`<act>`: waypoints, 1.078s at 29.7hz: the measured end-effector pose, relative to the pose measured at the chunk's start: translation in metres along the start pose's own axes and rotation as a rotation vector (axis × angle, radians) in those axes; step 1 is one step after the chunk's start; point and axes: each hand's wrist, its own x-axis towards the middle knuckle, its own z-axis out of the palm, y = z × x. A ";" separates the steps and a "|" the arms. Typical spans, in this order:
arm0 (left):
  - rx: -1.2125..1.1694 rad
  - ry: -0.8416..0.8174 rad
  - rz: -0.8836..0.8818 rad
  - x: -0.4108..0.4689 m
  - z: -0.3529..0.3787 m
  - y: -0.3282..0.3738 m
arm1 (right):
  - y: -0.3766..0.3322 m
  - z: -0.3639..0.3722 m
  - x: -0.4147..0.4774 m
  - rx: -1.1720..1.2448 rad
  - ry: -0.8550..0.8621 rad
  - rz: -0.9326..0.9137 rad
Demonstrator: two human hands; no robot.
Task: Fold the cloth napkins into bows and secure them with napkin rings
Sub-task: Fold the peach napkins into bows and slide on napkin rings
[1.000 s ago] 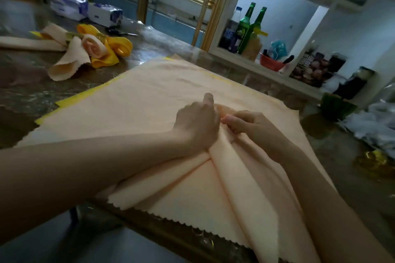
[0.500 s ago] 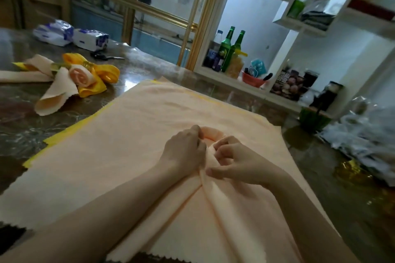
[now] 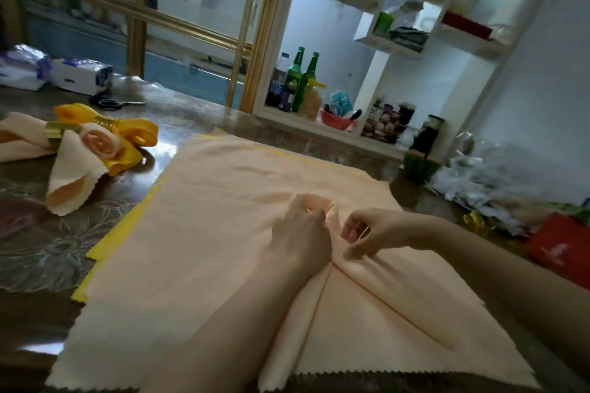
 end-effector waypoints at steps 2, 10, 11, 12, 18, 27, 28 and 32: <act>0.011 -0.005 0.019 0.001 0.005 0.000 | 0.010 -0.005 -0.013 -0.029 -0.041 0.048; 0.262 -0.088 0.121 0.008 -0.002 0.004 | 0.051 -0.034 -0.060 -0.193 -0.014 0.293; 0.284 -0.117 0.110 0.011 -0.005 0.010 | 0.057 -0.039 -0.061 -0.211 0.013 0.307; 0.311 -0.157 0.086 0.018 -0.011 0.016 | 0.059 -0.046 -0.058 -0.198 0.059 0.297; 0.413 -0.426 -0.100 0.045 -0.027 0.053 | 0.104 -0.068 -0.046 -0.123 0.244 0.226; 0.262 -0.441 -0.028 0.066 0.018 0.107 | 0.219 -0.091 -0.067 -0.063 0.315 0.243; 0.266 -0.413 -0.020 0.063 0.030 0.112 | 0.232 -0.089 -0.072 -0.079 0.285 0.254; 0.287 -0.155 0.070 0.057 0.057 0.104 | 0.260 -0.081 -0.099 -0.122 0.314 0.257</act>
